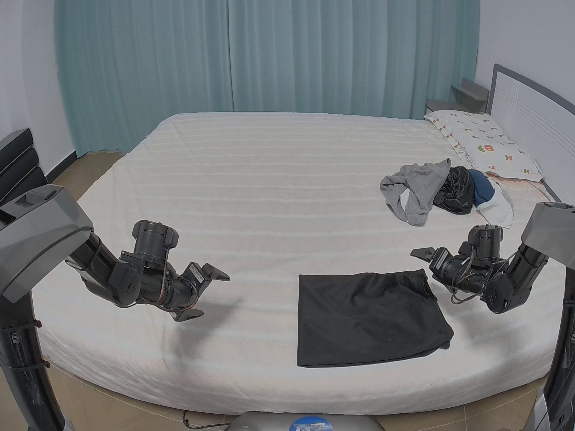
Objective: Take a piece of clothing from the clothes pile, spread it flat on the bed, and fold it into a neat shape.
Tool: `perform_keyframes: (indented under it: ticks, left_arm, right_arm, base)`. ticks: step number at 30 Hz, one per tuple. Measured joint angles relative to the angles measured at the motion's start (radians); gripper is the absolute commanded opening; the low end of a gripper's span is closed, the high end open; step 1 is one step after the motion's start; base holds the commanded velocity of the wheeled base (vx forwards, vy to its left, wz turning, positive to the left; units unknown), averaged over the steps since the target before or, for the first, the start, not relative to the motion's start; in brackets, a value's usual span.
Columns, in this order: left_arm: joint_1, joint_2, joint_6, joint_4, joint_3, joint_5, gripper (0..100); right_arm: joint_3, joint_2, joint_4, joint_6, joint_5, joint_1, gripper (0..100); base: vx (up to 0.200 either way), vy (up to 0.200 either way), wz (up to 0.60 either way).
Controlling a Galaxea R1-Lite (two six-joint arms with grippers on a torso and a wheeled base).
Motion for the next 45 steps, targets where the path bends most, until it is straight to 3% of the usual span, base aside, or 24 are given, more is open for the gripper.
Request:
perform_keyframes:
  ticks: [7, 8, 15, 28, 40, 41, 45]
  left_arm:
    - [0.0, 0.0, 0.0, 0.0, 0.0, 0.0, 100]
    - [0.0, 0.0, 0.0, 0.0, -0.001, 0.0, 100]
    - [0.0, 0.0, 0.001, 0.0, -0.001, 0.0, 100]
    - [0.0, 0.001, 0.0, 0.0, -0.001, 0.0, 100]
    - [0.0, 0.001, 0.002, 0.0, 0.001, 0.0, 100]
    - [0.0, 0.001, 0.004, 0.0, 0.001, 0.0, 100]
    - [0.0, 0.001, 0.005, 0.0, 0.001, 0.001, 100]
  right_arm:
    - [0.004, 0.042, -0.011, -0.035, 0.018, 0.006, 100]
    - [0.004, 0.049, -0.013, -0.044, 0.02, 0.008, 0]
    - [0.019, 0.078, -0.069, -0.078, 0.021, 0.004, 0]
    - [0.01, 0.078, -0.073, -0.074, 0.024, -0.068, 0]
    - [-0.026, 0.104, -0.059, -0.069, 0.023, -0.085, 0]
    - [-0.026, 0.105, -0.059, -0.069, 0.023, -0.086, 100]
    - [-0.017, 0.1, -0.062, -0.064, 0.029, -0.093, 100]
  base:
    - [0.0, 0.0, 0.0]
    - [0.0, 0.0, 0.0]
    - [0.0, 0.0, 0.0]
    - [0.0, 0.0, 0.0]
    - [0.0, 0.0, 0.0]
    - [0.0, 0.0, 0.0]
    - [0.0, 0.0, 0.0]
